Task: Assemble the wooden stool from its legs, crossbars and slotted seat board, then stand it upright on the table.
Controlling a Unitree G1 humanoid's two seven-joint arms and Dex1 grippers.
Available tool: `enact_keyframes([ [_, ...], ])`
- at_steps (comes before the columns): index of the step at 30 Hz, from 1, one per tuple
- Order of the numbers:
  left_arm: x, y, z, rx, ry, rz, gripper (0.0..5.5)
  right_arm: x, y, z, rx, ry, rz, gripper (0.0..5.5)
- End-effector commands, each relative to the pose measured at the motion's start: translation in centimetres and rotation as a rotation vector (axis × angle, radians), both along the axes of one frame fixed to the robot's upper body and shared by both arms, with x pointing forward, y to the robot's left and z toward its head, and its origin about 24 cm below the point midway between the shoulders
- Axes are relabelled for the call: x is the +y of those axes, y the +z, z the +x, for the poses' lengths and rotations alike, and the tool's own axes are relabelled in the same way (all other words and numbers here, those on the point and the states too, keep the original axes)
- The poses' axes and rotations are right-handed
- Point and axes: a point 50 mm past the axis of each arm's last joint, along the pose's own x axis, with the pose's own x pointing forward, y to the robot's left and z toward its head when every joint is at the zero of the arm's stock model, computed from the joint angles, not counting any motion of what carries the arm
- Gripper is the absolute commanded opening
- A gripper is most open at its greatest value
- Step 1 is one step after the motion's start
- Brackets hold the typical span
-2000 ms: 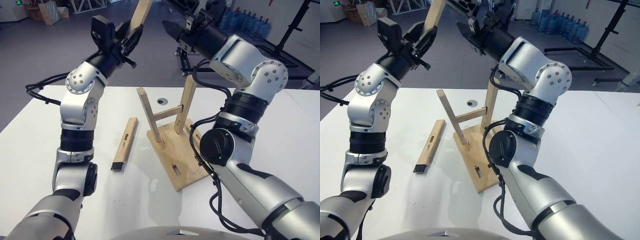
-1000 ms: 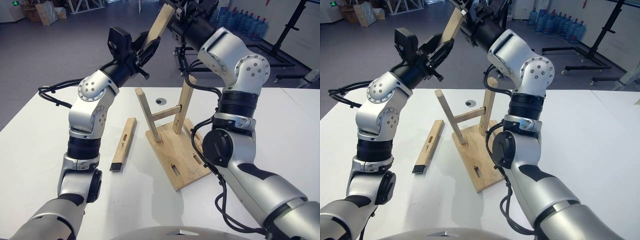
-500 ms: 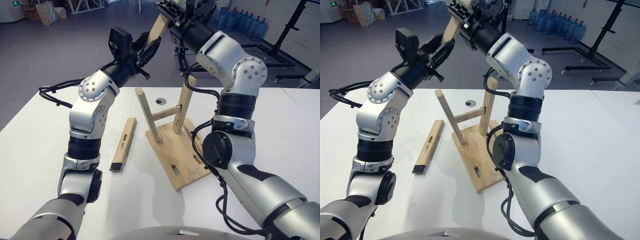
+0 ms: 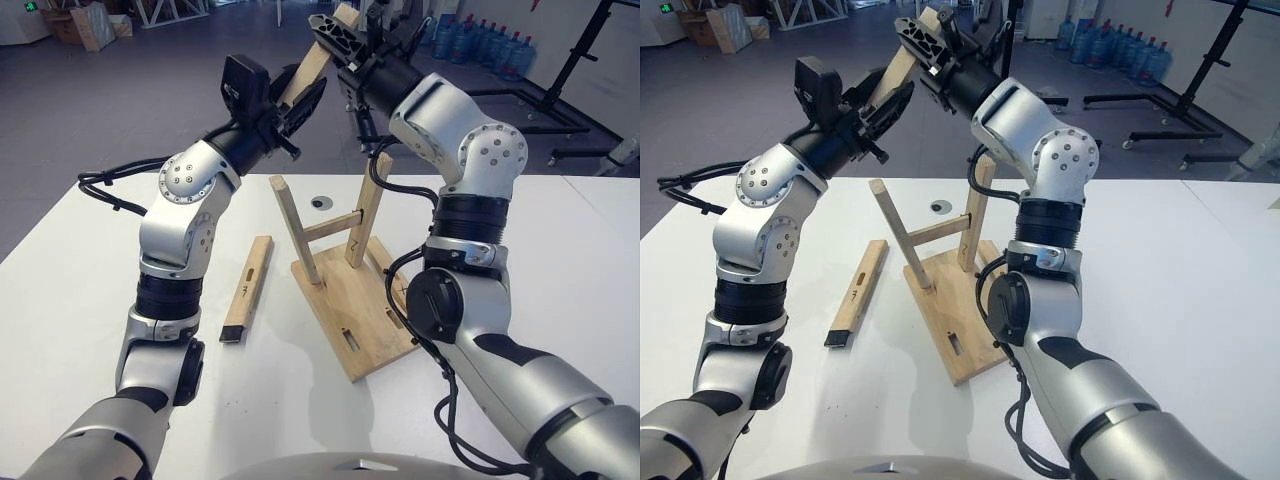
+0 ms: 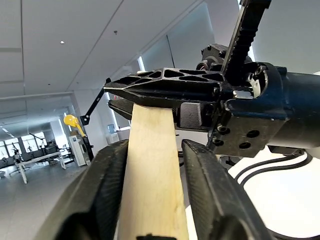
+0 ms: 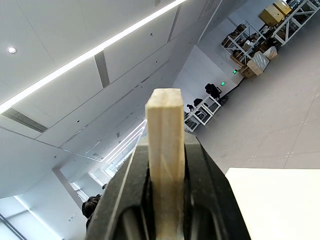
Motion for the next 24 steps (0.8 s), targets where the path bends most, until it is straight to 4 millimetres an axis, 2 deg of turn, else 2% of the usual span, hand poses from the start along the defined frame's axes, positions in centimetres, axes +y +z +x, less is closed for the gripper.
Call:
enact_keyframes([
  [1, -0.2, -1.3, -0.5, 0.035, -0.021, 0.069, 2.52, -0.6, 0.1, 0.0, -0.030, -0.042, -0.015, 0.40],
  [3, 0.3, -1.5, -0.7, 0.039, -0.009, 0.086, 2.81, -1.2, 0.4, 0.2, -0.046, -0.078, -0.017, 0.40],
  [5, 1.5, -0.8, -1.2, 0.023, 0.036, 0.069, 3.13, -2.6, 1.3, 0.5, -0.079, -0.143, -0.006, 0.40],
  [7, 3.1, 1.4, -1.8, 0.016, 0.044, -0.095, 3.43, -5.8, 2.9, 0.6, -0.155, -0.264, 0.000, 0.40],
  [9, 4.9, 3.7, -2.3, 0.017, 0.045, -0.288, 3.72, -10.0, 4.4, 0.2, -0.221, -0.398, -0.006, 0.40],
  [11, 7.3, 5.5, -2.8, 0.039, 0.056, -0.533, 4.01, -14.5, 4.4, -1.0, -0.261, -0.529, -0.097, 0.40],
  [12, 8.6, 6.0, -3.2, 0.056, 0.061, -0.656, 4.19, -16.5, 3.2, -1.9, -0.253, -0.590, -0.176, 0.40],
  [13, 10.3, 5.8, -3.7, 0.081, 0.089, -0.764, 4.23, -18.0, 0.9, -2.9, -0.205, -0.628, -0.253, 0.40],
  [14, 11.7, 5.1, -4.2, 0.108, 0.125, -0.835, 4.23, -18.9, -1.6, -3.8, -0.152, -0.644, -0.316, 0.40],
  [15, 13.0, 3.6, -4.4, 0.155, 0.186, -0.899, 4.23, -19.2, -5.3, -4.8, -0.072, -0.641, -0.363, 0.40],
  [17, 14.4, 0.2, -4.5, 0.263, 0.278, -0.990, 4.23, -18.5, -11.2, -6.4, 0.055, -0.619, -0.399, 0.40],
  [19, 14.5, -3.0, -4.0, 0.375, 0.331, -1.037, 4.23, -16.8, -15.6, -7.1, 0.136, -0.580, -0.397, 0.40],
  [21, 13.7, -5.2, -3.7, 0.451, 0.350, -1.003, 4.23, -15.3, -18.1, -7.4, 0.158, -0.554, -0.402, 0.40],
  [24, 13.1, -6.7, -3.7, 0.494, 0.353, -0.979, 4.23, -14.7, -18.9, -7.7, 0.133, -0.585, -0.399, 0.40],
])
